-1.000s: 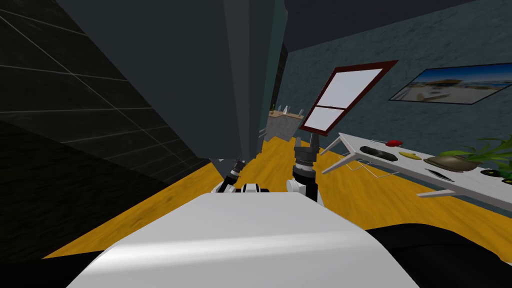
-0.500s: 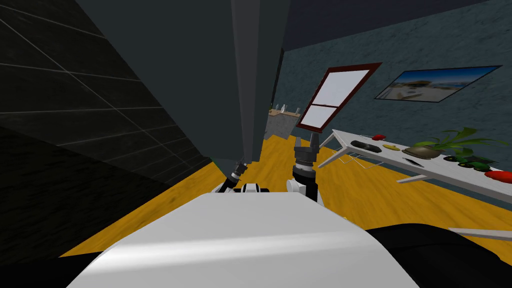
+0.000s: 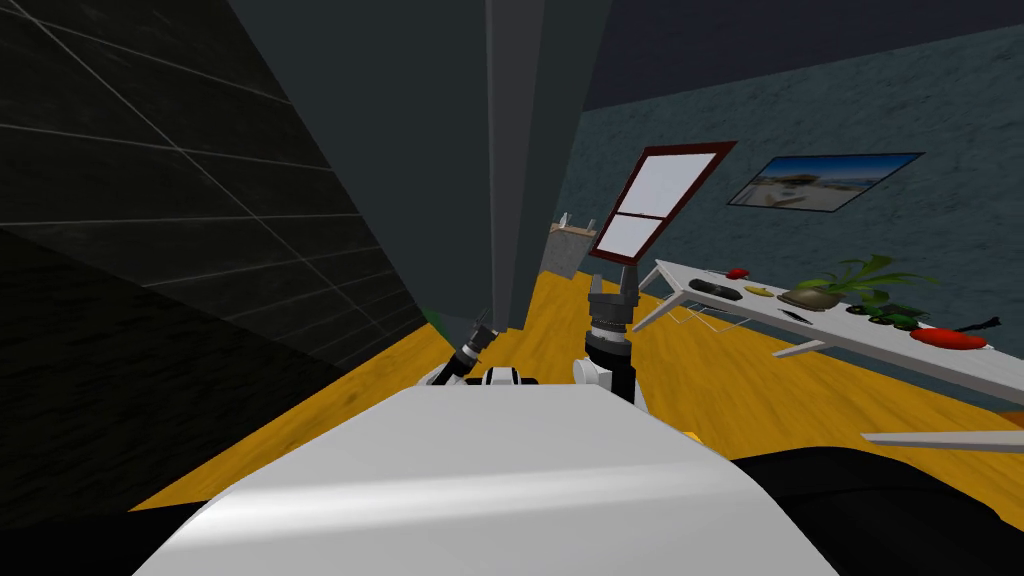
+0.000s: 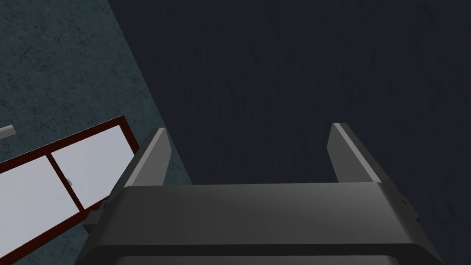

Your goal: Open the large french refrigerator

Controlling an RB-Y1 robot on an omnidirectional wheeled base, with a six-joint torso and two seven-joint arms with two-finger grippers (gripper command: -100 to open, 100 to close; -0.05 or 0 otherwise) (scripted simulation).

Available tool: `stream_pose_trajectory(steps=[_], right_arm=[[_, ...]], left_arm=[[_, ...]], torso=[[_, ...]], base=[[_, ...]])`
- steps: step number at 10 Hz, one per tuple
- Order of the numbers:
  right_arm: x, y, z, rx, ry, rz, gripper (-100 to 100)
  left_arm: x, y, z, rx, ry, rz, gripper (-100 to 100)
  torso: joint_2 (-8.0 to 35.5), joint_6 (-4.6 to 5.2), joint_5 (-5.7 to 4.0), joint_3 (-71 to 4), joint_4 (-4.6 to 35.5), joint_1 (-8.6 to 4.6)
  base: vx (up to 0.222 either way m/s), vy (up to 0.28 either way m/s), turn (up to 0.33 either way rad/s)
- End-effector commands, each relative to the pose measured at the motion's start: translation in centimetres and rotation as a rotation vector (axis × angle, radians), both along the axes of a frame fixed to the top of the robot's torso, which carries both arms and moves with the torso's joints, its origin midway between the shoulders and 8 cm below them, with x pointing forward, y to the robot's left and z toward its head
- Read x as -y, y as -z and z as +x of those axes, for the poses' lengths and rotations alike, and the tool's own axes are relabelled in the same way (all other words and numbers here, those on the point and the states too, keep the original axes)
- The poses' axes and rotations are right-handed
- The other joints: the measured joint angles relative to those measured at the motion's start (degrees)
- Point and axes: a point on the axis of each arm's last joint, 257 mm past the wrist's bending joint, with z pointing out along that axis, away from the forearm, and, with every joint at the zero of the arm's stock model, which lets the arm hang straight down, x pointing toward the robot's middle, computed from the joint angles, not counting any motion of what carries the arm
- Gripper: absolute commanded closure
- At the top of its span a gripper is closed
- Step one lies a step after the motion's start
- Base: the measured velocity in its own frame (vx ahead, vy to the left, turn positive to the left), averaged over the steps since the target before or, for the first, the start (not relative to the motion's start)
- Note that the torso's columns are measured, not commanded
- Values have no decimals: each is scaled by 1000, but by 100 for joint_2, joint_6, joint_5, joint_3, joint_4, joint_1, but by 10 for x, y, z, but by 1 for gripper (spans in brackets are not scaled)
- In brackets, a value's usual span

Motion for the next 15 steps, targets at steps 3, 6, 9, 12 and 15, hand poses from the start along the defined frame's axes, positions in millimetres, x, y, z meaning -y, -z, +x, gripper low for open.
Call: stream_pose_trajectory(steps=[3,6,9,12,15], right_arm=[[0,0,0,0,0,0,0],[0,0,0,0,0,0,0],[0,0,0,0,0,0,0],[0,0,0,0,0,0,0],[0,0,0,0,0,0,0]], left_arm=[[5,-27,24,-1,9,2,-100],[7,-38,33,-1,14,2,-100],[2,-20,37,-51,6,41,-100],[-1,-8,37,-74,-1,61,0],[-3,-4,37,-82,-3,68,0]], torso=[[54,11,8,24,35,23],[112,-6,12,56,66,48],[132,-4,12,64,98,49],[58,-10,12,29,27,52],[27,-12,12,14,4,53]], base=[[-34,-17,16],[-30,-4,12],[-25,-5,10],[3,1,1],[0,0,0]])
